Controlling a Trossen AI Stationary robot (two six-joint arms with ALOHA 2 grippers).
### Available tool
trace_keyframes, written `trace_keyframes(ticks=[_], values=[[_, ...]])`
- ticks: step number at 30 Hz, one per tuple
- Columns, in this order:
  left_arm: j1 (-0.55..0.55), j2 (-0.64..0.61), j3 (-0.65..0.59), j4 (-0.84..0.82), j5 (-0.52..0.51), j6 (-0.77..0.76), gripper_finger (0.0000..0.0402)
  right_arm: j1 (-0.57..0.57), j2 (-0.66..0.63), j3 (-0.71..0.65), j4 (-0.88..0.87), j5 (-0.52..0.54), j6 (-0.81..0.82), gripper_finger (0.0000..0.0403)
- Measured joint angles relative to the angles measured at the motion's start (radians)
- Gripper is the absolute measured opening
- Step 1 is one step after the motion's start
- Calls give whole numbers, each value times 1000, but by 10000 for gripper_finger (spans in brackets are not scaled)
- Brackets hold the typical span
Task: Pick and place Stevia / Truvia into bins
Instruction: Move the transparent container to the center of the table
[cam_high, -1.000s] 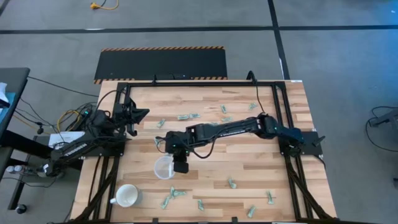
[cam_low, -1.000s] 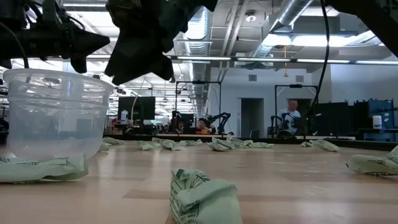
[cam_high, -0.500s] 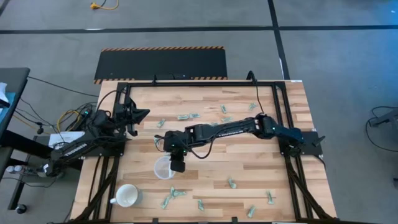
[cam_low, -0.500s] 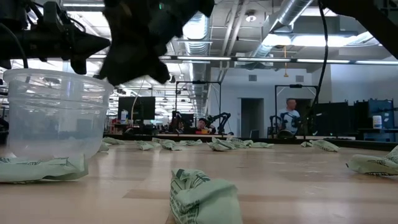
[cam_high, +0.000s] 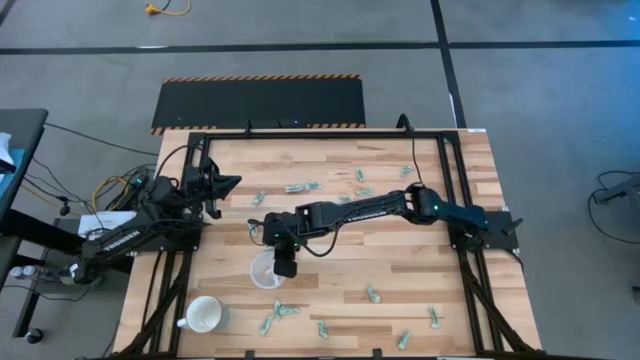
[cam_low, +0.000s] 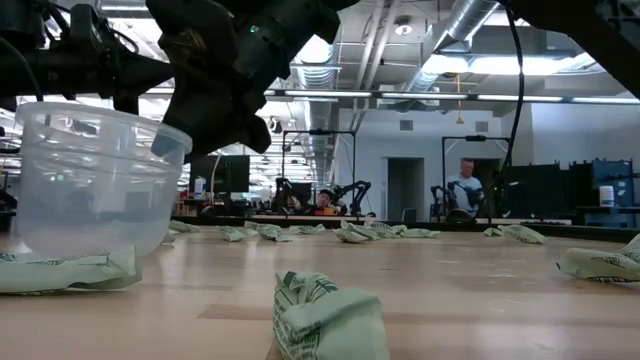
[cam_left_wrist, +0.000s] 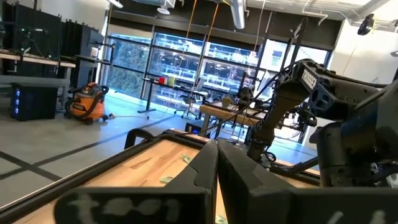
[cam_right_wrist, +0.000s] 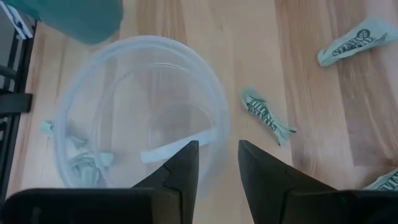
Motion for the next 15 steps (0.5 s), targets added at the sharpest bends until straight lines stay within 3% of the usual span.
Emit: trace_keyframes(ticks=[10,15], values=[[0,0,0,0,0,1,0,-14,0,0,1,3,-56,14],[0,0,0,0,0,1,0,-19,0,0,0,3,-79,25]])
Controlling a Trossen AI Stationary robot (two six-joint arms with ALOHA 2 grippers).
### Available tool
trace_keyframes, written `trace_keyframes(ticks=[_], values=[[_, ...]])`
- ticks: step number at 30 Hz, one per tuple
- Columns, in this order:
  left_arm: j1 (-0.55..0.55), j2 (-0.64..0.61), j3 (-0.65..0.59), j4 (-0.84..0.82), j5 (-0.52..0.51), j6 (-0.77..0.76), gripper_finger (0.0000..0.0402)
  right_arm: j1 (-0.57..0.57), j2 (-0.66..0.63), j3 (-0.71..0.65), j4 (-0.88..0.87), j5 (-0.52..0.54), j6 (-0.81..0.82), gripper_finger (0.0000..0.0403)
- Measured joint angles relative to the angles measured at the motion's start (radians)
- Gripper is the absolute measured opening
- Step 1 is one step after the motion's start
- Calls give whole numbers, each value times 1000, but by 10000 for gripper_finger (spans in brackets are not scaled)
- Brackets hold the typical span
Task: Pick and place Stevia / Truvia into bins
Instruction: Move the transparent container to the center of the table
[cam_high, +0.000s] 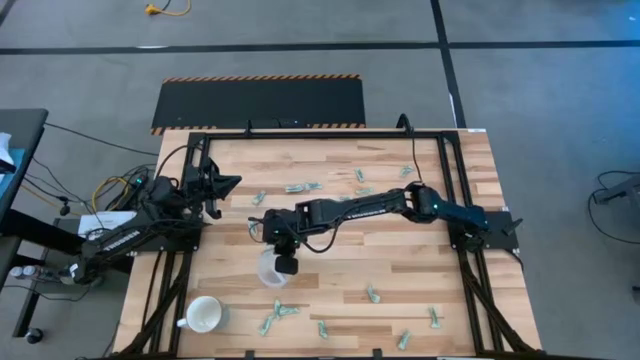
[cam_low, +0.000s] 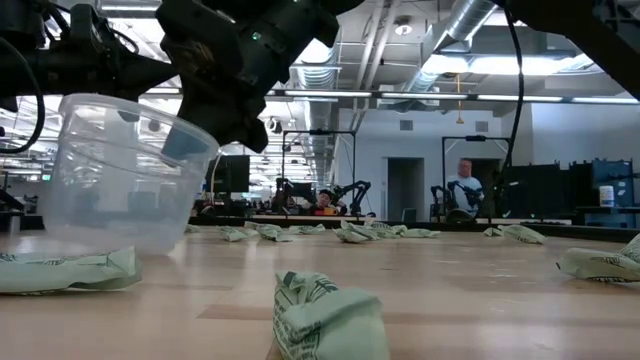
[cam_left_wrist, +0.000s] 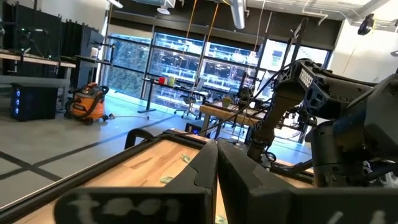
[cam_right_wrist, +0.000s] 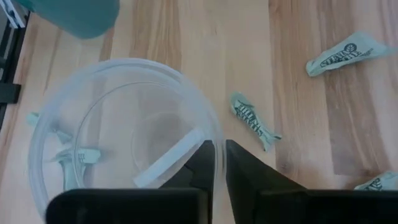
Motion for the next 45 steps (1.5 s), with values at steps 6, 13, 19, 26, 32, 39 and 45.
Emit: trace_keyframes(ticks=[6,13,19,26,32,39,45], values=[[0,0,0,0,0,0,0,-1,-59,-2,-67,6,-48,8],[0,0,0,-5,0,-1,0,2,-166,0,-353,217,-55,7],[0,0,0,-5,0,-1,0,-3,-226,-23,-577,318,17,11],[0,0,0,-5,1,-2,0,-21,-288,-221,-618,270,96,7],[0,0,0,-5,1,-2,0,-11,-382,-439,-442,154,115,9],[0,0,0,-5,1,-2,0,9,-477,-574,-257,142,150,16],[0,0,0,-5,0,-3,0,8,-483,-588,-253,181,166,44]])
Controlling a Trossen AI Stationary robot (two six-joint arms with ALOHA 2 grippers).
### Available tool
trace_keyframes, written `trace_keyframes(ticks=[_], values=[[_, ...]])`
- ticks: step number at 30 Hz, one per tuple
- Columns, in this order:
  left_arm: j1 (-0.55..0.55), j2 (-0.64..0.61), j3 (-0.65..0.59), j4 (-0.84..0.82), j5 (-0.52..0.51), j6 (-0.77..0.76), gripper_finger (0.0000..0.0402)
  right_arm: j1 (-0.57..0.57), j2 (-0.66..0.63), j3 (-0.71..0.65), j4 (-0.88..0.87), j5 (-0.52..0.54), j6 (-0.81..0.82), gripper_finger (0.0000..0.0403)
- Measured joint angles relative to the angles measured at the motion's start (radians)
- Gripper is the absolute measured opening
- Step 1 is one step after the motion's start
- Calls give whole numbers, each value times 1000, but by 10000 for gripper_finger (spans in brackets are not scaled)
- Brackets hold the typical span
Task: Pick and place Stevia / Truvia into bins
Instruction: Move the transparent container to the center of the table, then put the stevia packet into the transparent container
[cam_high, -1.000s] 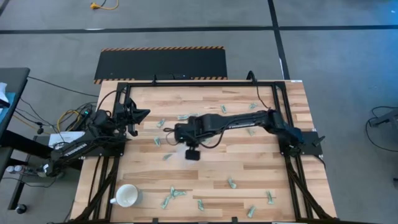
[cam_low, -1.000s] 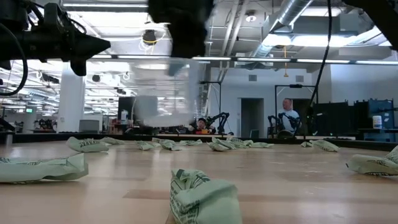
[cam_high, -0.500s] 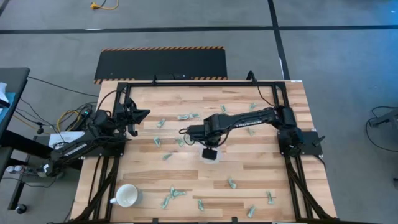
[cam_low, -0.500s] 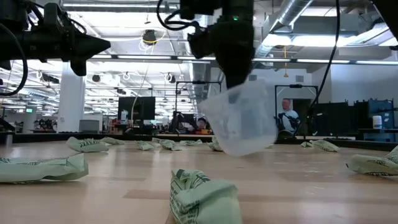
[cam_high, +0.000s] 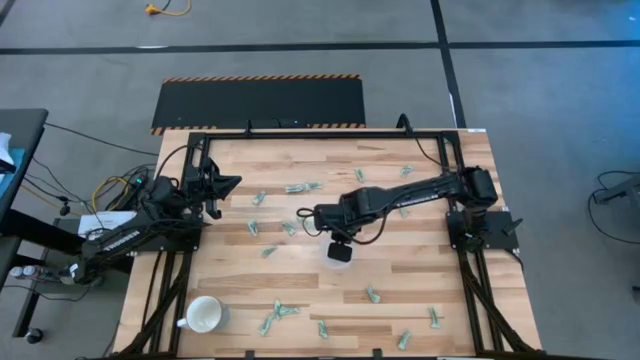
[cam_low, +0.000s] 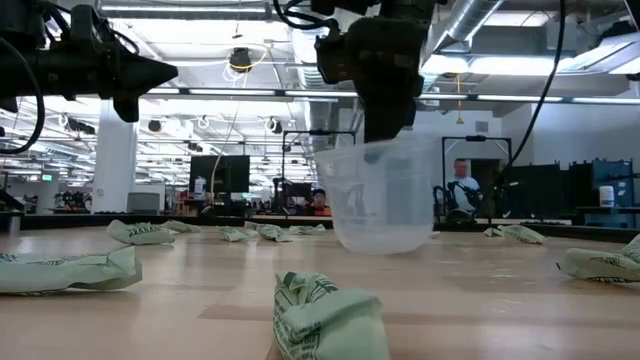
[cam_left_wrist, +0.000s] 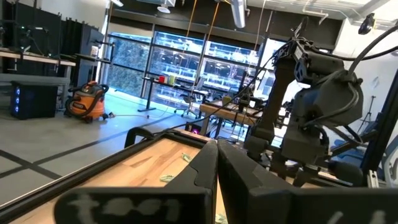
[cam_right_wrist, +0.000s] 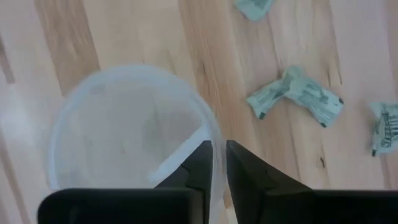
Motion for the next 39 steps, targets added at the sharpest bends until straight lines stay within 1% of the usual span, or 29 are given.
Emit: trace_keyframes(ticks=[6,16,19,22,24,26,29,31,33,36,39], values=[[0,0,0,0,0,0,0,0,5,1,2,-1,-5,54],[0,0,0,0,-1,0,0,0,-30,4,-10,-11,-8,57],[0,0,0,0,-3,0,0,0,-49,17,-55,-6,-8,56],[0,0,0,0,-6,0,0,-8,-81,21,-151,47,4,56],[0,0,0,-2,-10,0,0,-20,-107,21,-202,115,37,56],[0,1,0,-2,-14,0,0,-33,-136,21,-291,195,81,56],[0,1,0,-3,-14,1,0,-51,-196,9,-361,291,137,56],[0,1,0,-3,-16,1,0,-63,-253,-27,-353,318,169,56],[0,1,0,-3,-17,2,0,-80,-321,-89,-329,317,198,56],[0,1,0,-3,-18,2,0,-110,-435,-228,-255,310,261,56],[0,1,0,-3,-18,3,0,-148,-548,-395,-176,252,337,56]])
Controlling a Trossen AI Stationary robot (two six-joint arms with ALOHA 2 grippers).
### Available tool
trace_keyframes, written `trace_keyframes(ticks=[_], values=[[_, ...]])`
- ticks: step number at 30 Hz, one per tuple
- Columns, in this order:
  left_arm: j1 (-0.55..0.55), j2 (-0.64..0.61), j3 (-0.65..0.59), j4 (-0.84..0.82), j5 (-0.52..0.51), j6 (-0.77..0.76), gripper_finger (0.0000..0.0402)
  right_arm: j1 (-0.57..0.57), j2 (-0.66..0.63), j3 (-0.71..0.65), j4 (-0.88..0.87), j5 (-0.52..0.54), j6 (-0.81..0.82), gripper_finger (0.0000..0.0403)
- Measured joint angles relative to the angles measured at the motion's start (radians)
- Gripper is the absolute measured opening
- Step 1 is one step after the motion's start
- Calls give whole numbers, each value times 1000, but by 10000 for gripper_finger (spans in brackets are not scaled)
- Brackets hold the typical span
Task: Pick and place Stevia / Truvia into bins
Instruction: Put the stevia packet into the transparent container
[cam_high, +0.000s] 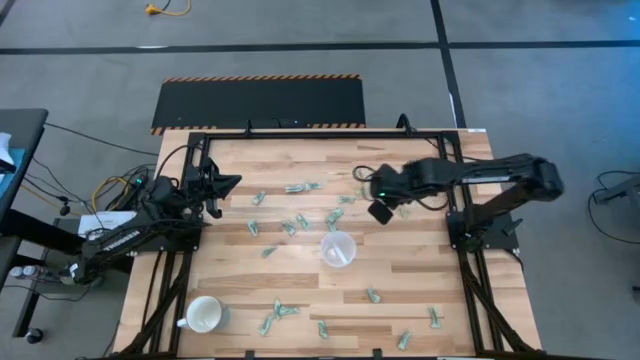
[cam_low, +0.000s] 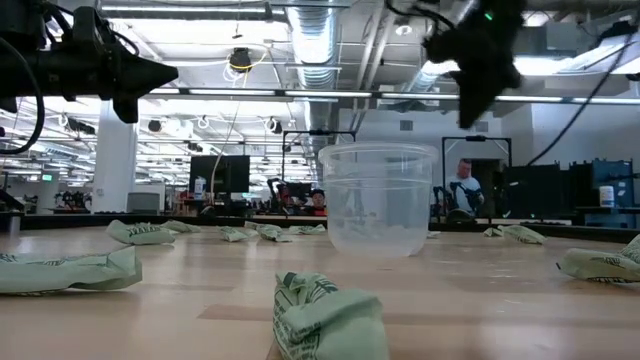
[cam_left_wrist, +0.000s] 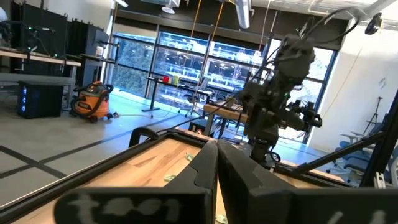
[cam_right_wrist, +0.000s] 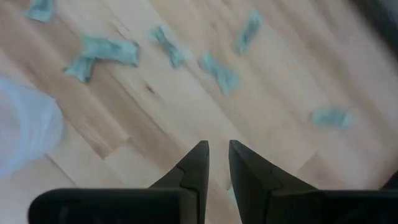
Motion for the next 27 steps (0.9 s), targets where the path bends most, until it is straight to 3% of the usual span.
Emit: trace_keyframes(ticks=[7,17,21,27], values=[[0,0,0,0,-30,4,0,-92,-92,-263,62,-73,101,56],[0,0,0,-2,-35,4,0,-160,27,-315,143,-110,-17,60],[0,0,0,-14,-34,4,0,-171,95,-315,179,-113,-51,85],[0,0,0,-14,-35,4,0,-175,188,-316,175,-111,-51,158]])
